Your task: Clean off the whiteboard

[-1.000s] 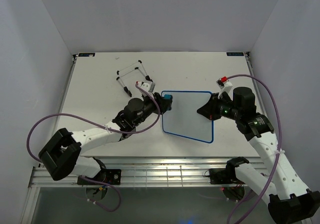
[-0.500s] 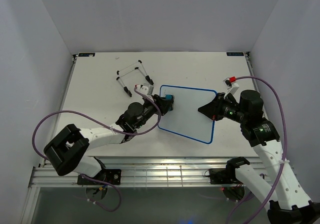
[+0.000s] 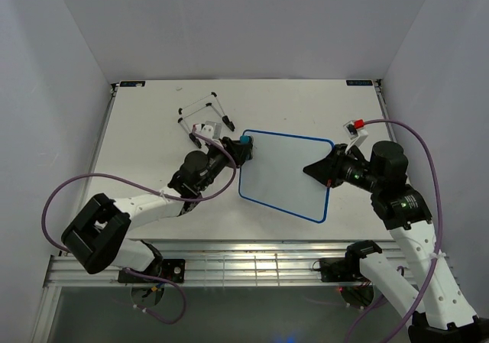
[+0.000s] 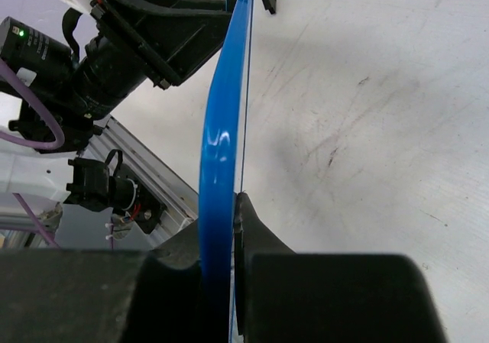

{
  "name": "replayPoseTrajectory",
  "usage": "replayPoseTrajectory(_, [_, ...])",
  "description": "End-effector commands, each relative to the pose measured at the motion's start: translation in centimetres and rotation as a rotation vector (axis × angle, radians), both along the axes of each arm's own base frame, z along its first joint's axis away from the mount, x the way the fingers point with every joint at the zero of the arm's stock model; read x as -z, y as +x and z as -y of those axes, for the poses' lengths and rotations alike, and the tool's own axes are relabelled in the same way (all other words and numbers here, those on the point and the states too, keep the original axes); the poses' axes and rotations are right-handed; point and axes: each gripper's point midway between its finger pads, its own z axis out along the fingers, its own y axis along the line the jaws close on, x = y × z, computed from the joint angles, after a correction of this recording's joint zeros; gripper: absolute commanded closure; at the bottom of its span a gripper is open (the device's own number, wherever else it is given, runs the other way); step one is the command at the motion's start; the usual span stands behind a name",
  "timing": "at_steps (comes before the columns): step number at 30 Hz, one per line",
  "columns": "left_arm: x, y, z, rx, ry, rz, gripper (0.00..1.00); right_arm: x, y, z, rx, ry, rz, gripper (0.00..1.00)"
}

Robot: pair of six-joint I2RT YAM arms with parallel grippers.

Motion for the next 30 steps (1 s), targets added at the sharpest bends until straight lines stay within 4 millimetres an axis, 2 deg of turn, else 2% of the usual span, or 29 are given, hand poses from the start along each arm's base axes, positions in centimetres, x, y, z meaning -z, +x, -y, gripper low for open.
replayPoseTrajectory(1, [1.0,0.9,-1.1,-0.02,0.069,-0.019,1.0,-7.1,-4.5,-2.0,-0.244,0.131,0.196,0.92])
replayPoseTrajectory(9, [0.9,1.8,-1.1,-0.014,0.092,-0.013,1.0,-7.5,-5.5,-2.2,-0.296,0.138,0.2,0.92])
replayPoseTrajectory(11, [0.3,1.6,0.0,0.04,0.084,-0.004,1.0,-7.5,-5.6,-2.3,-0.311,0.144,0.204,0.92])
replayPoseTrajectory(13, [-0.2,0.6,1.8,0.149,0.066,-0.007,1.0,-7.3,-5.6,-2.4,-0.313,0.147,0.198,0.92])
replayPoseTrajectory(17, [-2.3,-0.5,4.7,0.243,0.047,0.031,1.0,-7.2,-4.9,-2.3,-0.292,0.13,0.206,0.92])
replayPoseTrajectory(21, [-2.9,-3.6,8.9,0.343,0.071,0.044,1.0,-6.7,-4.4,-2.3,-0.285,0.113,0.198,0.92])
replayPoseTrajectory(24, [-3.2,-5.0,10.5,0.388,0.066,0.042,1.0,-6.9,-4.5,-2.3,-0.287,0.116,0.206,0.92])
replayPoseTrajectory(27, [-2.1,-4.3,9.8,0.328,0.095,0.015,1.0,-7.4,-4.5,-2.1,-0.271,0.115,0.224,0.92])
replayPoseTrajectory(30, [-0.5,-2.6,7.7,0.241,0.137,-0.021,1.0,-8.0,-4.4,-1.8,-0.239,0.112,0.24,0.92])
